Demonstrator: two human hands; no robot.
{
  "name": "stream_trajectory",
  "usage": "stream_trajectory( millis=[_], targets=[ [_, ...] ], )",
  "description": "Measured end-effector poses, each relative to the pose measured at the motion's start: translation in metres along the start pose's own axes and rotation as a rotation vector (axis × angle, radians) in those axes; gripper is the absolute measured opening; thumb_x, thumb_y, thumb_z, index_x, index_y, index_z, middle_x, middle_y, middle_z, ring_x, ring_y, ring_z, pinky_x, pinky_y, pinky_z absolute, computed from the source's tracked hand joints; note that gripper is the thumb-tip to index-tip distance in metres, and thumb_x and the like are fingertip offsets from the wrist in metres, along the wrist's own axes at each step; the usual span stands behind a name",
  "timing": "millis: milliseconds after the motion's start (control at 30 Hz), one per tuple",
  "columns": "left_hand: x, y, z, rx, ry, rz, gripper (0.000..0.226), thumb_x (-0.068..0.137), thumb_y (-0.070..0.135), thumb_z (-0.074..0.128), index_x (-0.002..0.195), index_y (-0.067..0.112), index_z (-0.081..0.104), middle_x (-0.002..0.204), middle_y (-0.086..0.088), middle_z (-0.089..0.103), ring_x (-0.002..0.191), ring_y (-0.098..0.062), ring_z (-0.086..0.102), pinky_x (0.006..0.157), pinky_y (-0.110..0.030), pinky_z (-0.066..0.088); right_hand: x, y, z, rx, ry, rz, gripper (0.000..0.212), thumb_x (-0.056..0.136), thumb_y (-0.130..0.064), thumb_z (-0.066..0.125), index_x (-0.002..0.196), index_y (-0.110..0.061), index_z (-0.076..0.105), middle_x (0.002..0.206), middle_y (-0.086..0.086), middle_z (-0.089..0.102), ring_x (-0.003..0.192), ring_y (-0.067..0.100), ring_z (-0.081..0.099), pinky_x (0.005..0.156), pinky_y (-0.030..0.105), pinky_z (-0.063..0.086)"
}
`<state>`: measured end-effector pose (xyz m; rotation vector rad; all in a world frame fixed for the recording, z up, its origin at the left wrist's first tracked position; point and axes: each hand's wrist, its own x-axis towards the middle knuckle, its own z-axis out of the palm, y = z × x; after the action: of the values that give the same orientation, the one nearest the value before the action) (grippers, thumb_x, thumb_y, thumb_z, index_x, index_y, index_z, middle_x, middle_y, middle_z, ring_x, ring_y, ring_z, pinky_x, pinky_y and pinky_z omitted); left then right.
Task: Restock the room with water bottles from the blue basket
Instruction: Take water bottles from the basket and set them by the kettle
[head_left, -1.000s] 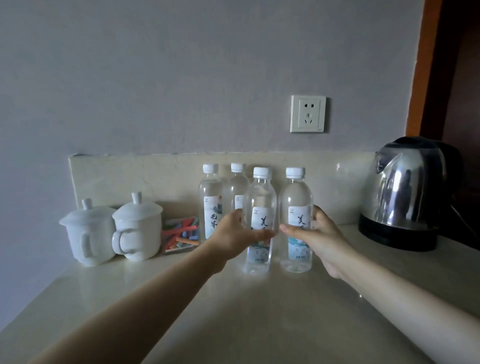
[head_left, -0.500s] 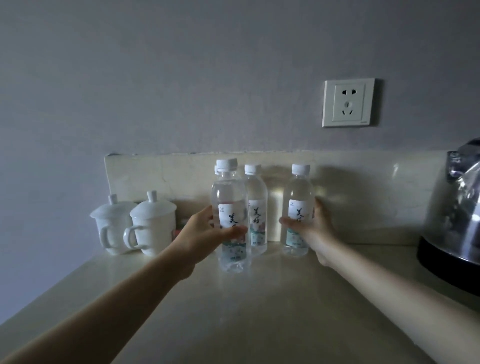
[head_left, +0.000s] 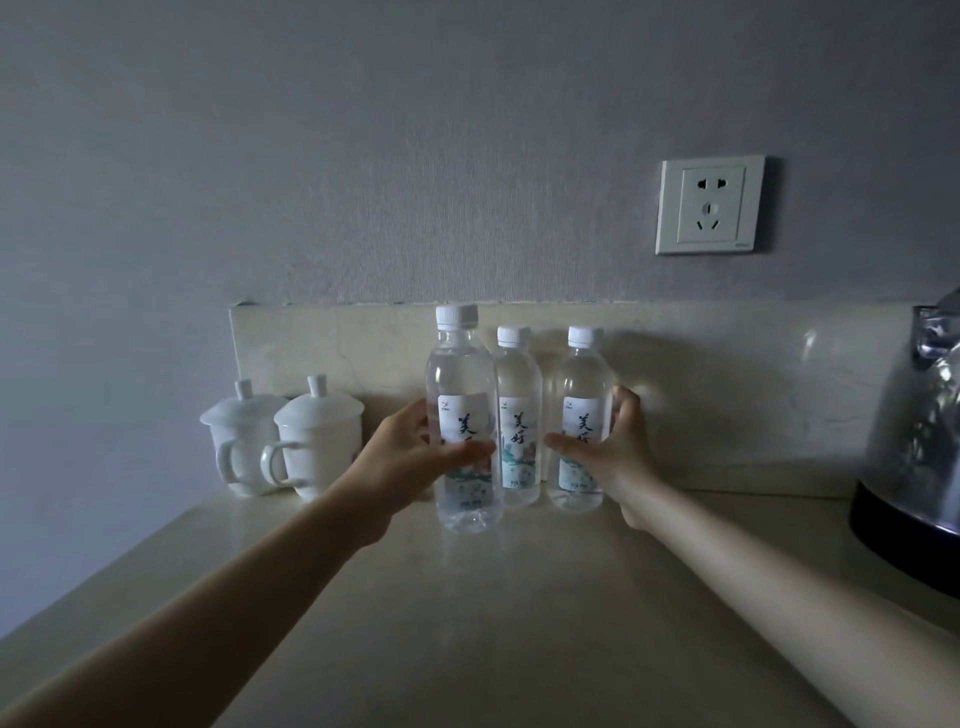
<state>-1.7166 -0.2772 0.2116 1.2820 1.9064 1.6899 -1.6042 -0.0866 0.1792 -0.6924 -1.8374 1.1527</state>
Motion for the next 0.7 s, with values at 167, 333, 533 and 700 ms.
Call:
stream_trajectory(
  millis=[167,333,533,700],
  targets=[
    [-0.002,0.002,-0.003,0.011,0.002,-0.003,0.037,0.072,0.020,0.077,0.106,0.014,0.063,0.096,-0.004,0.073,0.088,-0.016,0.070,0.069,-0.026,0.053,0.000,-0.002,0.004,0.006,0.006,0.000,0.103,0.064,-0.025,0.085,0.144,-0.022,0.020,0.147,0.005,0.032,0.133,0.022,0.036,0.108,0.043,0.038],
    [-0.009,0.001,-0.009,0.032,0.015,-0.030,0.035,0.074,0.021,0.077,0.105,0.017,0.062,0.097,-0.005,0.072,0.091,-0.022,0.070,0.078,-0.042,0.057,0.001,0.000,0.010,0.012,0.010,-0.007,0.099,0.065,-0.024,0.084,0.142,-0.022,0.023,0.143,0.004,0.034,0.132,0.023,0.037,0.106,0.041,0.038],
    [-0.019,-0.001,-0.020,-0.012,0.067,-0.045,0.028,0.073,0.019,0.076,0.097,0.019,0.063,0.091,-0.003,0.073,0.087,-0.017,0.070,0.070,-0.029,0.057,0.000,0.011,0.013,0.010,0.071,0.004,0.097,0.047,-0.046,0.082,0.131,-0.028,0.036,0.131,0.004,0.049,0.120,0.024,0.051,0.098,0.051,0.047],
    [-0.032,-0.002,-0.034,-0.032,0.132,-0.035,0.041,0.069,0.021,0.079,0.107,0.019,0.065,0.098,0.001,0.075,0.095,-0.013,0.069,0.077,-0.025,0.055,-0.008,0.006,0.018,-0.062,0.110,-0.052,0.089,0.053,-0.051,0.080,0.131,-0.032,0.041,0.128,0.003,0.054,0.119,0.025,0.053,0.097,0.052,0.047]
  ],
)
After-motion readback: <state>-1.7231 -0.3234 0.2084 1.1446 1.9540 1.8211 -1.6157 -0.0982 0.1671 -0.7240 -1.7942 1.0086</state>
